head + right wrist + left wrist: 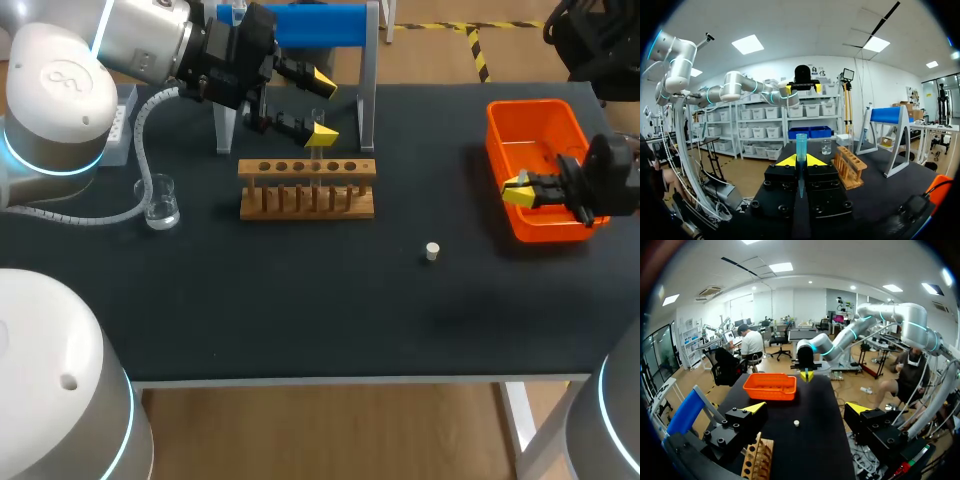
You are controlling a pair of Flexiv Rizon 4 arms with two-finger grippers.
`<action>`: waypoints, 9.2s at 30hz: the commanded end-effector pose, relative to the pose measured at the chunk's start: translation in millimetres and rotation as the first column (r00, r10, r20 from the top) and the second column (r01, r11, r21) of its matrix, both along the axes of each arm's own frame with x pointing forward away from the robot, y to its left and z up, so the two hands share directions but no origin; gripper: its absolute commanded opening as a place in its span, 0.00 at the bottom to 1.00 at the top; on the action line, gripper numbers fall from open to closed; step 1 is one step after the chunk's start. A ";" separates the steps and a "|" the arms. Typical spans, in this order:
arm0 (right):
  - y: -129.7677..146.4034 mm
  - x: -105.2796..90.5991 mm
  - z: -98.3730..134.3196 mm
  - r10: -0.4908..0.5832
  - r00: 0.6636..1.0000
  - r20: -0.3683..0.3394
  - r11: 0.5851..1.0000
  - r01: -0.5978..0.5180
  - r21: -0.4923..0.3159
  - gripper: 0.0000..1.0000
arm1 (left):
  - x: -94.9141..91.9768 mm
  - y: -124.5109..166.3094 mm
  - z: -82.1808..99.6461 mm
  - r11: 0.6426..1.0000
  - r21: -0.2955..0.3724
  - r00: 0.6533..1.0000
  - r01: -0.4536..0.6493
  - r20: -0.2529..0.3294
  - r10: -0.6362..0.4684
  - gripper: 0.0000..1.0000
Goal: Invert the test tube, pick up the pipette, mount the tip to pipette, aspirate from beaker and dispense into the tube, eject the tip, return the pipette, and cap with the stopper.
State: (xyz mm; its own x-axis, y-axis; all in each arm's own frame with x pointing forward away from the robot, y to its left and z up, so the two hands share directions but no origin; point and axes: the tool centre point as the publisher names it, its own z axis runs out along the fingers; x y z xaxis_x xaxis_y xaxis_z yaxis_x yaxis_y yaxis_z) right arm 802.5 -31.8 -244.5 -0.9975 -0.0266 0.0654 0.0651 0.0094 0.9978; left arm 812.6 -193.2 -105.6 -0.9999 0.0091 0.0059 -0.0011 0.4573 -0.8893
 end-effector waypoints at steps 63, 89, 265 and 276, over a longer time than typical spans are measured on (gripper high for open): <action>-0.2 -0.1 -0.2 0.000 1.000 0.001 1.000 0.000 0.000 0.00 | 155.1 141.4 -47.6 0.452 -0.135 0.454 -0.882 0.019 0.891 1.00; -0.2 -0.1 -0.2 0.000 1.000 0.001 1.000 0.000 0.000 0.00 | 218.6 140.1 -58.0 0.189 -0.217 0.188 -0.958 0.025 0.982 1.00; -0.2 -0.1 -0.2 0.000 1.000 0.001 1.000 0.000 0.000 0.00 | 363.1 146.2 -99.4 0.148 -0.199 0.146 -0.969 0.027 0.989 0.46; -0.2 -0.1 -0.2 0.000 1.000 0.001 1.000 0.000 0.000 0.00 | 362.7 145.7 -99.4 0.140 -0.193 0.137 -0.971 0.029 0.990 0.29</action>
